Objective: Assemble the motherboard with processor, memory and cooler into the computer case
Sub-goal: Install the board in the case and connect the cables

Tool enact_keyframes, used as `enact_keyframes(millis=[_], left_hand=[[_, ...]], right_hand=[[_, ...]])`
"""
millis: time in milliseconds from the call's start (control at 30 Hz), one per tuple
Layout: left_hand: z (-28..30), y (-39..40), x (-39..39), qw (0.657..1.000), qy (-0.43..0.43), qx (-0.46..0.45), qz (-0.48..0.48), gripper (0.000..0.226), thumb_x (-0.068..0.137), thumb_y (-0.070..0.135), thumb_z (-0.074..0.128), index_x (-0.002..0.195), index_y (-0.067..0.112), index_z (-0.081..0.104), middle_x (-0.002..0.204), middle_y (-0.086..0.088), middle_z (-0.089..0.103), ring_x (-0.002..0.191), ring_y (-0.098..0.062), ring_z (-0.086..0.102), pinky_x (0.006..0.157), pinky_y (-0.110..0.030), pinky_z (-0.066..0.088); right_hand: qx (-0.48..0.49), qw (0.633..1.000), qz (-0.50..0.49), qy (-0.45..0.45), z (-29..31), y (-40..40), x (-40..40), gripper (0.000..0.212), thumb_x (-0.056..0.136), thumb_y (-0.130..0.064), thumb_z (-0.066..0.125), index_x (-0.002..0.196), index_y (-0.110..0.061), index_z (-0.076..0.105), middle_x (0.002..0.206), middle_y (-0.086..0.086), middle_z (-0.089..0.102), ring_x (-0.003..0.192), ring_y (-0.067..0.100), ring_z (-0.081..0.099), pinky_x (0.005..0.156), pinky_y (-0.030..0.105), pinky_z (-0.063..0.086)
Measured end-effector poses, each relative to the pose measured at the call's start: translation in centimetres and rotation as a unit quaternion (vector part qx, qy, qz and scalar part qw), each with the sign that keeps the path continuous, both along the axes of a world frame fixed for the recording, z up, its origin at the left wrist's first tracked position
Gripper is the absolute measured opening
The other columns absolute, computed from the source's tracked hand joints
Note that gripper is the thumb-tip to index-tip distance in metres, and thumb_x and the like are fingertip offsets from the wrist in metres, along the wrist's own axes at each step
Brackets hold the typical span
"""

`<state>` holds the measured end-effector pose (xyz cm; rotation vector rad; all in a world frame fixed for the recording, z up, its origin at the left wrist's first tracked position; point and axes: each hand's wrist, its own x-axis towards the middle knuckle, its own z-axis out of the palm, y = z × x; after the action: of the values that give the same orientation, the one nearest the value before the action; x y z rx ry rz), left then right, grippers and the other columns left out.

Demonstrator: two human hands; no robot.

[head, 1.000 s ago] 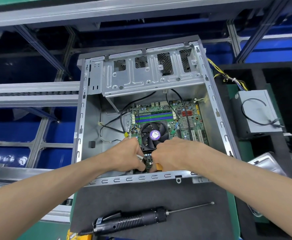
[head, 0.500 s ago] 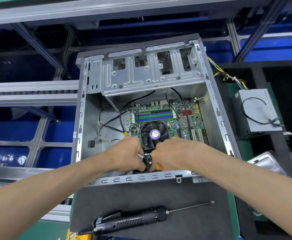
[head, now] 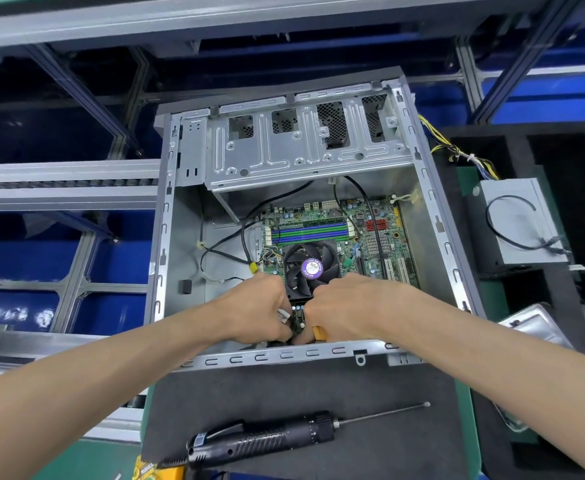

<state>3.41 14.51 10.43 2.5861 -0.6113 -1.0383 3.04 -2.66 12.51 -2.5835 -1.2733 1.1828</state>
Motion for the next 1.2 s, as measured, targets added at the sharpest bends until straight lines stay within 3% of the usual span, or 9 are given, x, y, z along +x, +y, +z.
enact_keyframes(millis=[200, 500, 600, 667, 733, 900, 967, 1067, 1200], left_hand=[[-0.1, 0.0, 0.0, 1.0, 0.004, 0.0, -0.005, 0.015, 0.072, 0.024, 0.074, 0.079, 0.011, 0.077, 0.058, -0.018, 0.049, 0.05, -0.017, 0.031, 0.044, -0.029, 0.037], [-0.1, 0.0, 0.1, 1.0, 0.012, 0.001, -0.002, 0.016, 0.072, 0.025, 0.074, 0.076, 0.01, 0.076, 0.055, -0.016, 0.054, 0.048, -0.018, 0.036, 0.039, -0.018, 0.03], [0.1, 0.1, 0.1, 1.0, 0.007, -0.005, -0.007, 0.018, 0.074, 0.024, 0.074, 0.074, 0.006, 0.073, 0.053, -0.015, 0.042, 0.05, -0.021, 0.03, 0.039, -0.019, 0.029], [0.1, 0.1, 0.0, 1.0, 0.0, -0.005, -0.012, 0.02, 0.074, 0.022, 0.074, 0.069, 0.003, 0.069, 0.052, -0.012, 0.034, 0.052, -0.021, 0.027, 0.038, -0.02, 0.028], [0.2, 0.1, 0.0, 1.0, -0.001, -0.003, -0.015, 0.021, 0.074, 0.021, 0.074, 0.067, 0.002, 0.068, 0.052, -0.011, 0.032, 0.052, -0.021, 0.026, 0.039, -0.021, 0.029], [0.0, 0.2, 0.0, 1.0, 0.005, -0.011, -0.018, 0.022, 0.076, 0.021, 0.073, 0.07, 0.0, 0.068, 0.056, -0.017, 0.037, 0.054, -0.021, 0.028, 0.043, -0.018, 0.03], [0.0, 0.1, 0.0, 1.0, -0.001, -0.013, -0.022, 0.021, 0.076, 0.023, 0.073, 0.074, 0.002, 0.071, 0.061, -0.022, 0.04, 0.054, -0.019, 0.026, 0.044, -0.021, 0.03], [0.1, 0.0, 0.0, 1.0, -0.006, -0.018, -0.02, 0.022, 0.077, 0.027, 0.075, 0.078, 0.005, 0.074, 0.061, -0.015, 0.031, 0.055, -0.019, 0.024, 0.042, -0.022, 0.03], [0.3, 0.0, 0.0, 1.0, 0.005, -0.01, -0.003, 0.019, 0.077, 0.029, 0.076, 0.08, 0.01, 0.077, 0.056, -0.007, 0.028, 0.052, -0.018, 0.027, 0.042, -0.023, 0.027]], right_hand=[[0.006, 1.0, 0.012, -0.021, 0.3, 0.0, 0.0, 0.036, 0.105, -0.035, 0.041, 0.131, -0.027, 0.065, 0.071, -0.003, 0.04, 0.057, 0.015, 0.038, 0.059, 0.032, 0.03], [-0.028, 0.998, 0.037, -0.043, 0.4, 0.5, -0.1, 0.037, 0.106, -0.022, 0.038, 0.133, -0.027, 0.063, 0.073, -0.003, 0.04, 0.057, 0.017, 0.038, 0.057, 0.033, 0.033], [-0.033, 0.998, 0.027, -0.052, 0.4, 0.4, -0.1, 0.021, 0.104, -0.018, 0.044, 0.105, -0.018, 0.065, 0.07, -0.003, 0.038, 0.059, 0.023, 0.044, 0.053, 0.03, 0.028], [-0.029, 0.998, 0.009, -0.047, 0.4, 0.4, -0.1, 0.023, 0.102, -0.017, 0.047, 0.079, -0.018, 0.045, 0.07, -0.001, 0.037, 0.061, 0.026, 0.045, 0.056, 0.032, 0.031], [-0.027, 0.999, 0.003, -0.038, 0.2, 0.2, 0.0, 0.03, 0.1, -0.018, 0.049, 0.073, -0.019, 0.036, 0.07, -0.001, 0.037, 0.056, 0.019, 0.038, 0.052, 0.031, 0.027], [-0.032, 0.999, -0.01, -0.035, -0.5, 0.3, 0.0, 0.022, 0.101, -0.02, 0.05, 0.079, -0.015, 0.048, 0.07, 0.0, 0.039, 0.057, 0.021, 0.041, 0.055, 0.032, 0.029], [-0.032, 0.999, -0.013, -0.03, -0.6, 0.3, 0.0, 0.017, 0.102, -0.022, 0.049, 0.102, -0.014, 0.064, 0.071, -0.001, 0.041, 0.058, 0.021, 0.043, 0.055, 0.032, 0.031], [-0.042, 0.999, -0.011, -0.013, -0.8, 0.2, 0.0, 0.033, 0.101, -0.023, 0.046, 0.128, -0.022, 0.065, 0.077, -0.001, 0.045, 0.06, 0.02, 0.044, 0.05, 0.03, 0.026], [-0.053, 0.999, -0.012, -0.007, -0.8, 0.2, 0.0, 0.033, 0.102, -0.022, 0.044, 0.127, -0.018, 0.064, 0.075, -0.002, 0.041, 0.06, 0.019, 0.041, 0.05, 0.03, 0.025]])
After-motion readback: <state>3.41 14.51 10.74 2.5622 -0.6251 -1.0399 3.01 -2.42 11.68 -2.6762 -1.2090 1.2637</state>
